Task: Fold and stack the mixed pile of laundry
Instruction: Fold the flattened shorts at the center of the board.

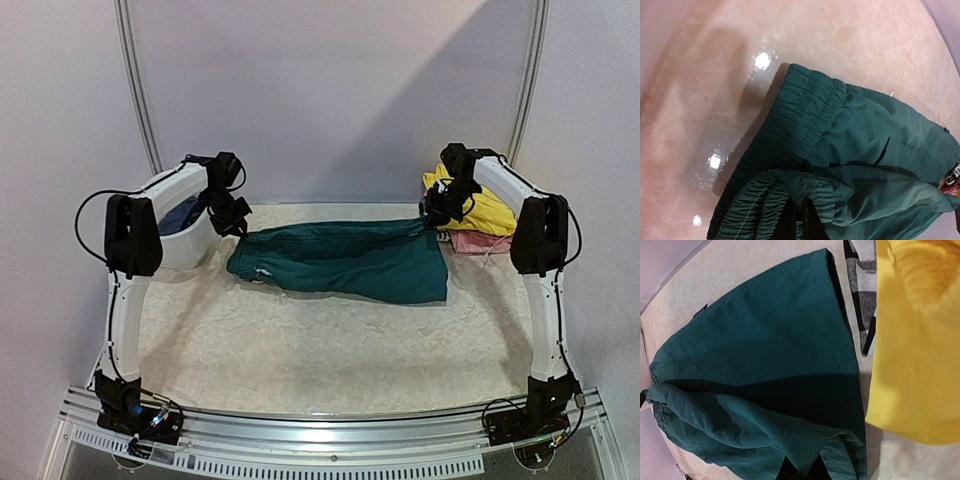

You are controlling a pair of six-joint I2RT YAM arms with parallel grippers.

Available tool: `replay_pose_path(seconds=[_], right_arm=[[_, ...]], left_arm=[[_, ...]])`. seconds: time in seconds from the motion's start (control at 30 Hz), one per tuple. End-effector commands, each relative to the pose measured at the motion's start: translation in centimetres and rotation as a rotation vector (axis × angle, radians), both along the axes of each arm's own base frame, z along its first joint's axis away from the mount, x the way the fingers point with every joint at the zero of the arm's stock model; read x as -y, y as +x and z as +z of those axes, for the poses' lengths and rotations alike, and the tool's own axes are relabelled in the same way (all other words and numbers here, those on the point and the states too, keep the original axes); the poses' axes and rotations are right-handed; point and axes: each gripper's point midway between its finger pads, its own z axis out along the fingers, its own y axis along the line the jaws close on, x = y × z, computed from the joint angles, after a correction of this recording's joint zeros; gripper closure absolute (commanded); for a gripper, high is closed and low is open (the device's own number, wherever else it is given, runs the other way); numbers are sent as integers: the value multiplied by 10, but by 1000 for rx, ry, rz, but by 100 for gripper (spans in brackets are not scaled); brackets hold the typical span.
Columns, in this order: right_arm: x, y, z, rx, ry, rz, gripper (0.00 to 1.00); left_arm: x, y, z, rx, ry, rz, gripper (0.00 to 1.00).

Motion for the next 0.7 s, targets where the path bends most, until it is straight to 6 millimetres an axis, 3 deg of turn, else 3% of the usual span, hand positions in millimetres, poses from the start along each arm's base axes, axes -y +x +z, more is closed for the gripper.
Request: replay_pose_path(seconds=[0.0,0.17,0.43,0.6,0.67], right_arm=[[1,27,-1,81,39,-7,100],[-2,41,1,140,50,-2,100],[5,68,32,285,44,-66,100],[2,81,15,274,90,-133,100],[1,89,11,279,111,-174,95]], left_arm=[[2,28,-2,66,-34,53,100],[1,41,4,119,-41,103,100],[8,61,37,250,-117,161,100],[1,66,22,234,-116,257,100],[3,72,24,269,-126,288,87]])
